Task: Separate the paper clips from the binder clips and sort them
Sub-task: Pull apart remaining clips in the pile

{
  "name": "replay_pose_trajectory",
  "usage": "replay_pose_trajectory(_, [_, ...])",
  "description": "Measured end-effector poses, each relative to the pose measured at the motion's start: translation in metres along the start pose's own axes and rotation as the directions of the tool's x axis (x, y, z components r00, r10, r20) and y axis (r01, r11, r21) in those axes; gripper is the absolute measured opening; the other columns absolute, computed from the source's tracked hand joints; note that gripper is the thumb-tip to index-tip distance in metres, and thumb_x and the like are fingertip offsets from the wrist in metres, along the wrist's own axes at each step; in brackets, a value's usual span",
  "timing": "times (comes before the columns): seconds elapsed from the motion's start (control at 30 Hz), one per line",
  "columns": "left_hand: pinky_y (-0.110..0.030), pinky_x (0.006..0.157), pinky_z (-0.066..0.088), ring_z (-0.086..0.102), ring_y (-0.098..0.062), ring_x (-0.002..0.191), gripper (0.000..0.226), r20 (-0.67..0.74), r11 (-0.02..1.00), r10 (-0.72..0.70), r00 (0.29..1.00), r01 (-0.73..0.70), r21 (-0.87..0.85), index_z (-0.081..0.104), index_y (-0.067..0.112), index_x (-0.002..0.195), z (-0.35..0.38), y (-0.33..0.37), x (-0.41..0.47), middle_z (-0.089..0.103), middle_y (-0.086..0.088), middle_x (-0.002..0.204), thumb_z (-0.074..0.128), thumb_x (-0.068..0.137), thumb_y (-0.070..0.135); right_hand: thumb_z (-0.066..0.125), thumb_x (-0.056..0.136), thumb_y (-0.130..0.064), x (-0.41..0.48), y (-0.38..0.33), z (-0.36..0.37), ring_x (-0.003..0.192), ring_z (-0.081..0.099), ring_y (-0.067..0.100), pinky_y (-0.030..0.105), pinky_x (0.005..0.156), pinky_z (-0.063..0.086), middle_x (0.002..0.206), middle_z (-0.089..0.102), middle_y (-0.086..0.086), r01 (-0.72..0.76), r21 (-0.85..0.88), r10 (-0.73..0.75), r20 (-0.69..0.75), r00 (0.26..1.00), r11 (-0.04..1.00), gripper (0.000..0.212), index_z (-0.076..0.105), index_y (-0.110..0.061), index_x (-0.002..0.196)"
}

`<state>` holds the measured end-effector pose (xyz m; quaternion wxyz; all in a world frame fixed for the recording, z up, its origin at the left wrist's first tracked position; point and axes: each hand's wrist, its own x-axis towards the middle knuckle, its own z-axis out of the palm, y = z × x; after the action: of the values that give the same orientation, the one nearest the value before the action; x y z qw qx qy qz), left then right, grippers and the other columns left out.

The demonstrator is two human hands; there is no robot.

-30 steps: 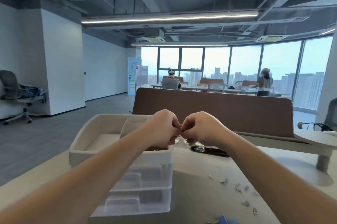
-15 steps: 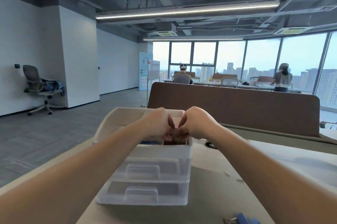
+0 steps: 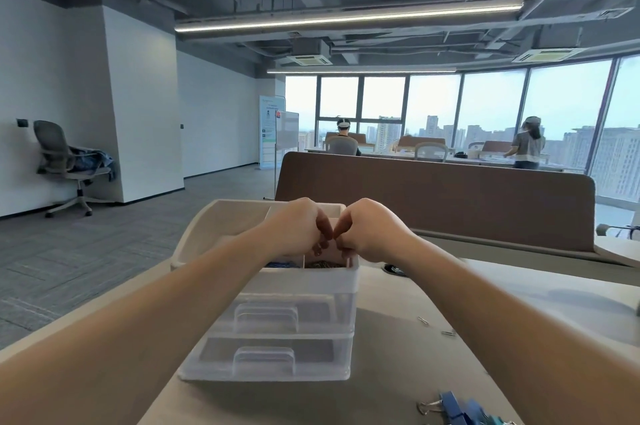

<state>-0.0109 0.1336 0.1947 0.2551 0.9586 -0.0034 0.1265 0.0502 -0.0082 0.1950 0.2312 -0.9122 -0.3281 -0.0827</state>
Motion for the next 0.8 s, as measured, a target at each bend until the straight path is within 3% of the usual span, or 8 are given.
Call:
replay_pose_trajectory(0.07, [-0.031,0.076,0.060,0.072,-0.018,0.076,0.026,-0.003,1.000,-0.005,1.000,0.005,-0.028,0.074,0.010,0.098,-0.001,0.001,0.000,0.074,-0.006,0.086,0.054,0.091,-0.006,0.062,0.078,-0.004,-0.001,0.001,-0.001,0.079,0.070,0.033,0.042,0.073,0.060,0.077,0.074,0.012,-0.002,0.034,0.003,-0.013,1.000,0.999,0.018,0.077,-0.011,0.073])
replay_pose_trajectory(0.2, [-0.034,0.077,0.060,0.073,-0.019,0.076,0.024,-0.021,0.996,-0.018,1.000,0.016,-0.091,0.071,0.007,0.100,0.000,0.004,0.000,0.074,-0.006,0.085,0.051,0.092,-0.004,0.062,0.081,-0.002,-0.008,0.003,-0.006,0.076,0.072,0.028,0.040,0.076,0.060,0.074,0.074,0.008,-0.004,0.065,0.005,-0.014,1.000,0.998,0.018,0.077,-0.011,0.077])
replay_pose_trajectory(0.4, [-0.033,0.075,0.061,0.071,-0.009,0.070,0.016,-0.068,1.000,0.027,0.997,-0.026,0.010,0.068,0.024,0.094,0.006,0.008,0.005,0.073,0.006,0.080,0.060,0.093,0.010,0.062,0.083,-0.001,-0.024,0.011,-0.014,0.074,0.072,0.028,0.038,0.073,0.061,0.075,0.073,0.011,-0.029,0.087,0.030,-0.013,0.999,0.996,0.015,0.075,-0.007,0.079])
replay_pose_trajectory(0.5, [-0.025,0.064,0.058,0.068,-0.011,0.066,0.014,-0.143,0.996,0.094,0.985,-0.093,0.015,0.066,0.023,0.089,0.010,0.024,0.001,0.071,0.005,0.076,0.058,0.095,0.014,0.066,0.083,-0.004,-0.030,0.025,-0.019,0.069,0.072,0.026,0.040,0.071,0.062,0.073,0.073,0.008,-0.049,0.106,0.052,-0.031,0.998,0.993,0.010,0.073,-0.010,0.078])
replay_pose_trajectory(0.6, [-0.019,0.057,0.053,0.066,-0.010,0.061,0.013,-0.124,0.989,0.142,0.982,-0.147,-0.033,0.067,0.017,0.089,0.023,0.047,-0.005,0.070,0.001,0.074,0.057,0.097,0.015,0.066,0.084,-0.007,-0.040,0.045,-0.026,0.069,0.073,0.028,0.045,0.070,0.062,0.072,0.073,0.009,-0.086,0.099,0.088,-0.015,0.996,0.991,0.011,0.071,-0.011,0.076])
replay_pose_trajectory(0.73, [-0.027,0.060,0.059,0.067,-0.012,0.060,0.016,-0.048,0.974,0.195,0.980,-0.199,-0.108,0.068,0.015,0.087,0.055,0.074,-0.006,0.071,0.001,0.071,0.055,0.097,0.017,0.066,0.089,-0.009,-0.064,0.076,-0.037,0.059,0.070,0.014,0.026,0.060,0.058,0.072,0.072,0.005,-0.139,0.034,0.139,0.018,0.990,0.990,0.008,0.070,-0.011,0.082])
replay_pose_trajectory(0.8, [-0.036,0.064,0.061,0.069,-0.016,0.063,0.017,0.005,0.969,0.221,0.975,-0.219,-0.117,0.068,0.016,0.087,0.077,0.085,-0.003,0.071,0.000,0.072,0.055,0.096,0.019,0.066,0.090,-0.009,-0.077,0.094,-0.040,0.058,0.069,0.012,0.023,0.058,0.056,0.073,0.072,0.004,-0.180,0.020,0.179,0.040,0.983,0.983,0.012,0.067,-0.015,0.079])
